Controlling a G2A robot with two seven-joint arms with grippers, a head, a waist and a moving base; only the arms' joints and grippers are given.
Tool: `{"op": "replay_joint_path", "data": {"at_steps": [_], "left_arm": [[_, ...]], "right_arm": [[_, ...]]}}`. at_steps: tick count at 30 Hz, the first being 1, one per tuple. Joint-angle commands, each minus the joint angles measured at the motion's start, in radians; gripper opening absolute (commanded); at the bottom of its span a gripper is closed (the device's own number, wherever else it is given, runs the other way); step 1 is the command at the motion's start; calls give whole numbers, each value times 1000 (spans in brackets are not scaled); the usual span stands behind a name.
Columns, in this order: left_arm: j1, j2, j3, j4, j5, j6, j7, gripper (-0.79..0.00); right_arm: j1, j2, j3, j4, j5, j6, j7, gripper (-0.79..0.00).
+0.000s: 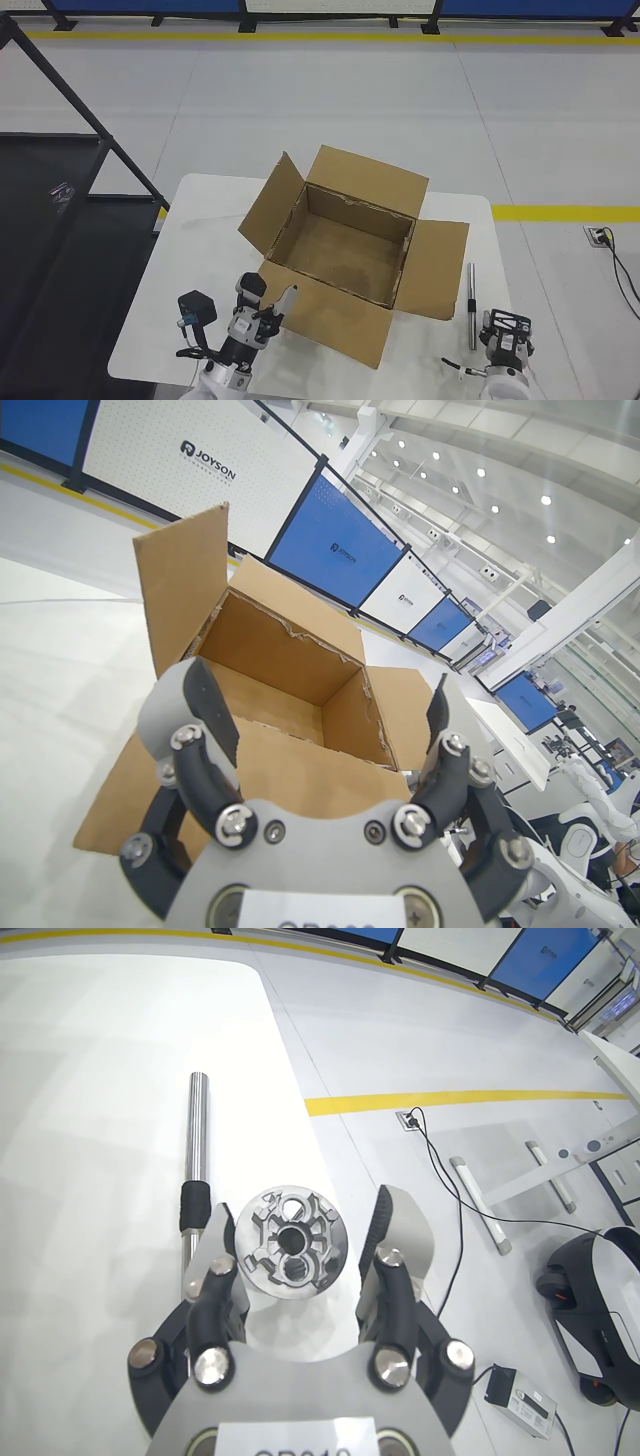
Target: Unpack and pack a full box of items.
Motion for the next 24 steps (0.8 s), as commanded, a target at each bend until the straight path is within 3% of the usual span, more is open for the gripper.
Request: {"op": "replay_joint_path", "data": {"at_steps": [1, 5, 8, 11, 15, 20, 24], "left_arm": [[-1, 0, -1, 0, 1, -1, -3, 0], [0, -2, -3, -2, 2, 1, -6, 0], [0, -2, -4, -5, 5, 2, -9, 0], [1, -3, -7, -9, 12, 5, -8, 0], [6, -3, -28, -27, 36, 9, 30, 0], [54, 0, -123, -76, 1, -21, 132, 0], [101, 2, -233, -91, -75, -27, 196, 0]], "right_arm": [[-2, 0, 4, 0, 11, -5, -11, -9], [-27, -4, 33, -43, 113, -12, -62, 0], [-89, -5, 79, -120, 257, -101, -132, 0], [-177, -4, 129, -216, 400, -254, -206, -3], [-257, 9, 182, -302, 497, -525, -178, 0], [-254, 25, 193, -326, 572, -791, -125, 0], [-200, 38, 194, -301, 685, -948, -27, 0]]}}
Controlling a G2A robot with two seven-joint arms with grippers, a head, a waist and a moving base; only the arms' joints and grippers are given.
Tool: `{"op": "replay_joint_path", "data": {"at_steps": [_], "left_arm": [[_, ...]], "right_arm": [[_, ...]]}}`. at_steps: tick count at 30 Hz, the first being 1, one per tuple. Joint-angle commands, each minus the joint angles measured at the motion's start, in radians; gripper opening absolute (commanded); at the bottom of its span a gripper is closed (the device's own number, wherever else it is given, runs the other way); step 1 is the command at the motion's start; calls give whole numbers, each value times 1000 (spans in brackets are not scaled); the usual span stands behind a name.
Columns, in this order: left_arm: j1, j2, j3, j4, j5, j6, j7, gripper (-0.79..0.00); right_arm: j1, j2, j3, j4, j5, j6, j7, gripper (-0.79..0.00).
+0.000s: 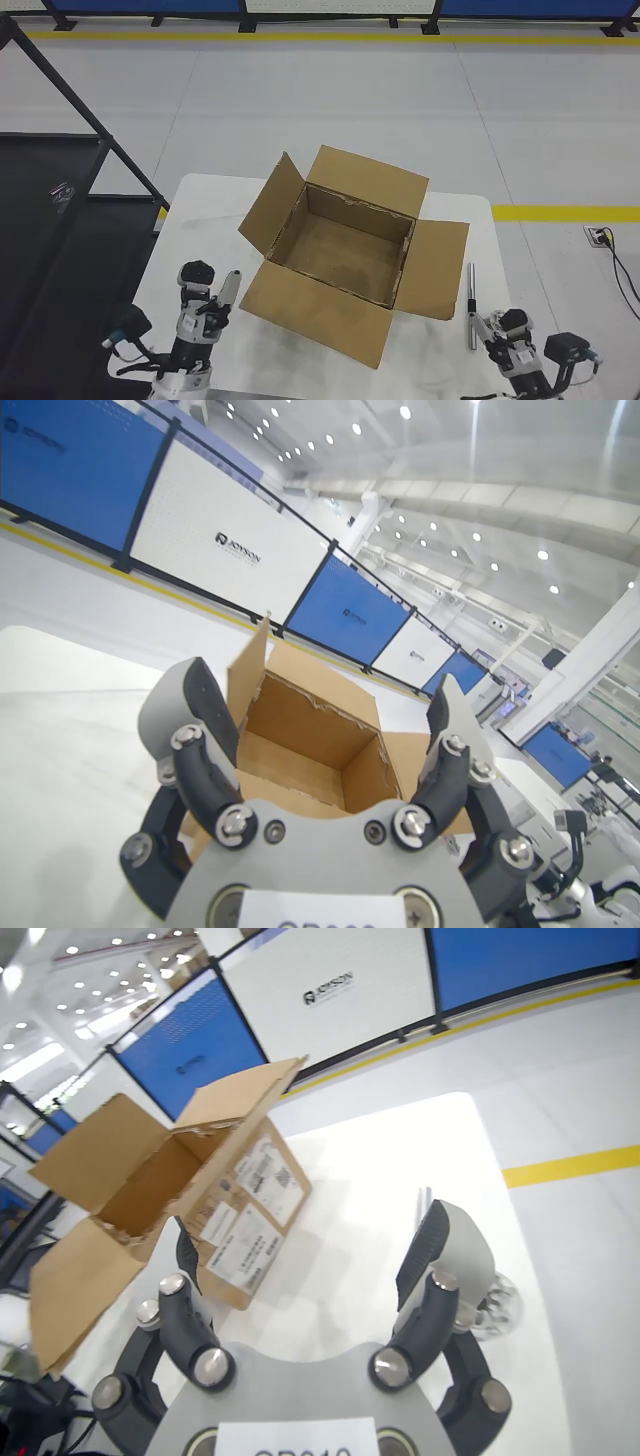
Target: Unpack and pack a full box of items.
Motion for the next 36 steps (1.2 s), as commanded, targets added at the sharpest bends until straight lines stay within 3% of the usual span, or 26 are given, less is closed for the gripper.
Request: {"op": "replay_joint_path", "data": {"at_steps": [1, 4, 8, 13, 18, 21, 26, 30, 36], "left_arm": [[21, 1, -58, 3, -38, 1, 22, 0], [48, 1, -119, 17, -78, -8, 42, 0], [74, 0, -187, 34, -142, -23, 63, 0], [95, -1, -220, 50, -194, -56, 29, 0], [73, -4, -178, 84, -182, -60, -12, 0], [43, -6, -145, 90, -145, -52, -38, 0], [27, -9, -105, 79, -79, -48, -48, 0], [34, -14, -103, 80, -73, -53, 14, 0], [54, -15, -139, 80, -104, -78, 21, 0]], "right_arm": [[34, 7, -2, 9, 69, -76, 69, 0], [91, 18, -18, 19, 166, -135, 196, 0], [159, 30, -35, 0, 216, -67, 355, 0], [159, 30, -35, 0, 216, -67, 355, 0], [155, 31, -47, -2, 218, -60, 368, 0], [175, 32, -62, -21, 275, 27, 404, 0], [278, 46, -81, -17, 351, 169, 628, 0], [378, 57, -92, 23, 420, 234, 756, 0], [471, 66, -122, 62, 403, 333, 792, 0]]}}
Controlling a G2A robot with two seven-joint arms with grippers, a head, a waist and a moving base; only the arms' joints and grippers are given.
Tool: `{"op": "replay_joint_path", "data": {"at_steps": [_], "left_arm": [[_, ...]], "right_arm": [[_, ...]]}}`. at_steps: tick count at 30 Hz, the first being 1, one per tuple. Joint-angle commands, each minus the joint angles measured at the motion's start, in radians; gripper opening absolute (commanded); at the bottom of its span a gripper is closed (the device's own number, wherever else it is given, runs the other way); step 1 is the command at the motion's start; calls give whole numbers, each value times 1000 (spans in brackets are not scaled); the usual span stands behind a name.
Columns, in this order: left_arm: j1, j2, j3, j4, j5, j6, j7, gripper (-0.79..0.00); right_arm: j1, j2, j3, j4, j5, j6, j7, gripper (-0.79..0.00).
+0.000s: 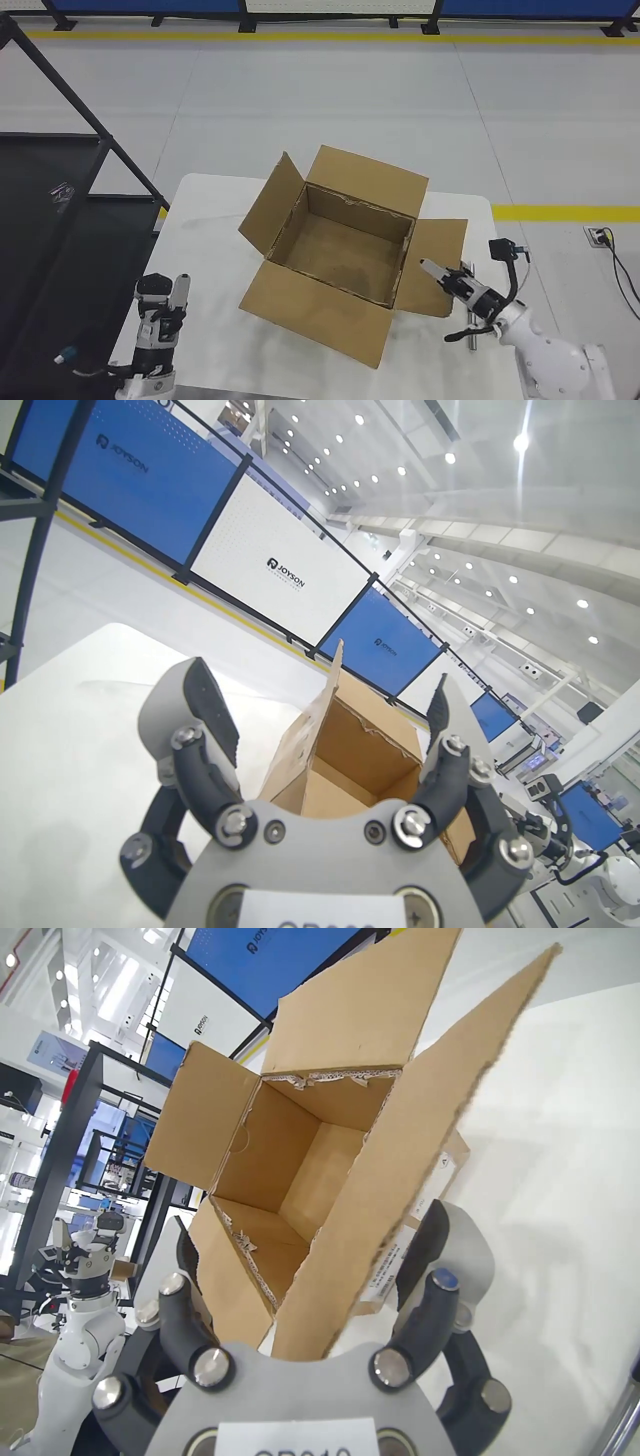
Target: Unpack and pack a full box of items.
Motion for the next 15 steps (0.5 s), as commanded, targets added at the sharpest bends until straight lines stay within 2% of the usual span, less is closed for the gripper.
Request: {"op": "replay_joint_path", "data": {"at_steps": [1, 10, 15], "left_arm": [[7, 0, -9, -4, -6, -7, -2, 0], [23, -4, -23, -4, -20, -31, -2, 0], [29, -6, -25, -5, -22, -38, -3, 0]], "right_arm": [[26, 2, -16, 9, -1, 21, 9, 0], [125, 13, -79, 52, -42, 95, 36, 0], [165, 16, -113, 56, -90, 150, 9, 0]]}}
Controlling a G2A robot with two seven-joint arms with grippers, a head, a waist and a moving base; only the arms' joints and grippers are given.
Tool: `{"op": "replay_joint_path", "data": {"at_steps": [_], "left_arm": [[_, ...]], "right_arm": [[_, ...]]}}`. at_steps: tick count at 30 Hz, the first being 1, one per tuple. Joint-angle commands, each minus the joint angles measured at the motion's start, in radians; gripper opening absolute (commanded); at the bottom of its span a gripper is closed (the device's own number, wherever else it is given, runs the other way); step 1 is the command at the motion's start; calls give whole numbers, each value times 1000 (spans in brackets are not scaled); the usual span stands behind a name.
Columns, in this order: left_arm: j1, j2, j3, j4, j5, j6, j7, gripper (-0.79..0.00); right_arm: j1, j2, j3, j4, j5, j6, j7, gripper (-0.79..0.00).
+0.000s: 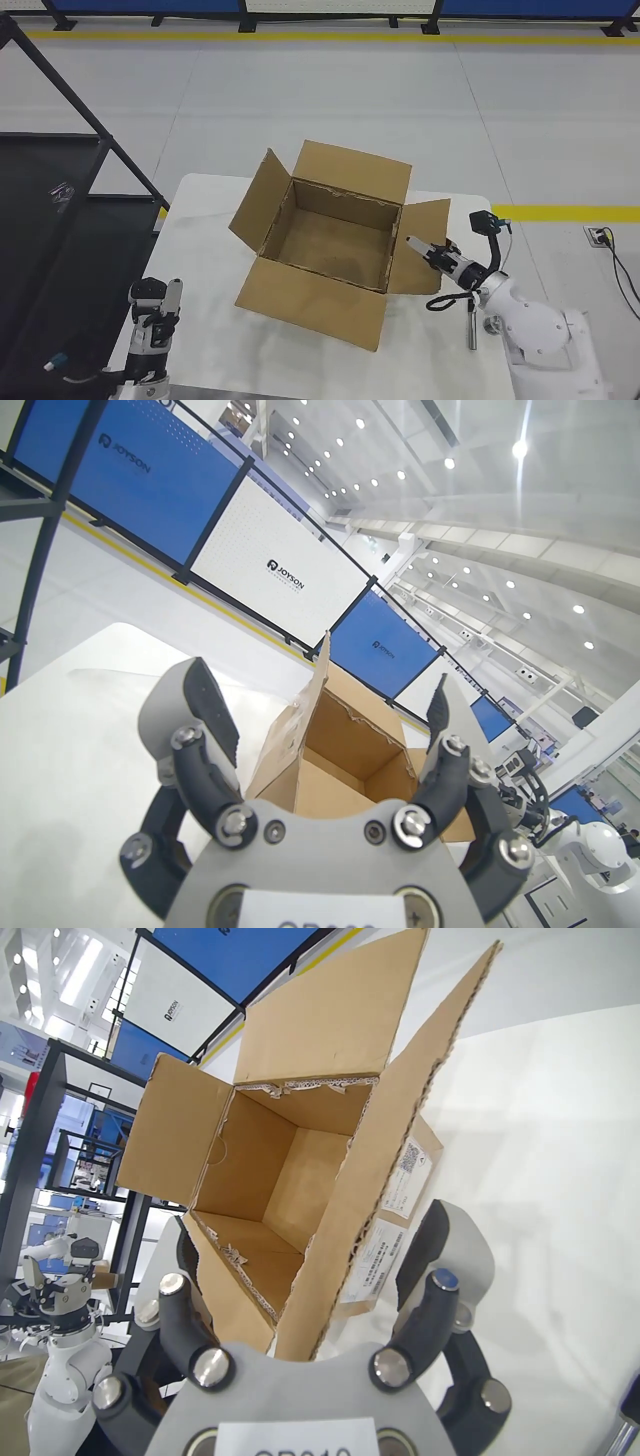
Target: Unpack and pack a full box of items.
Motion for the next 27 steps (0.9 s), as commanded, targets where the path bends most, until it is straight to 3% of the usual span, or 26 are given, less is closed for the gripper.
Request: {"op": "replay_joint_path", "data": {"at_steps": [1, 8, 12, 15, 21, 27], "left_arm": [[2, -1, 0, 0, 0, -1, 0, 0], [10, -5, 3, 0, 8, -3, 0, 0], [10, -6, 13, 1, 19, -6, -12, 0], [4, -7, 25, -1, 35, -5, -26, 0], [-22, -9, 62, -5, 71, 4, -71, 0], [-53, -11, 102, -1, 113, 13, -120, 0]], "right_arm": [[14, 1, -12, 4, -7, 17, -10, 0], [56, 5, -48, 29, -14, 22, -29, 0], [31, 8, -33, 23, -31, 32, -103, 0], [-56, 13, 20, -29, -42, 33, -184, 0], [-330, 19, 123, -218, -186, 91, -379, 0], [-522, 19, 201, -269, -222, 126, -443, 0]]}}
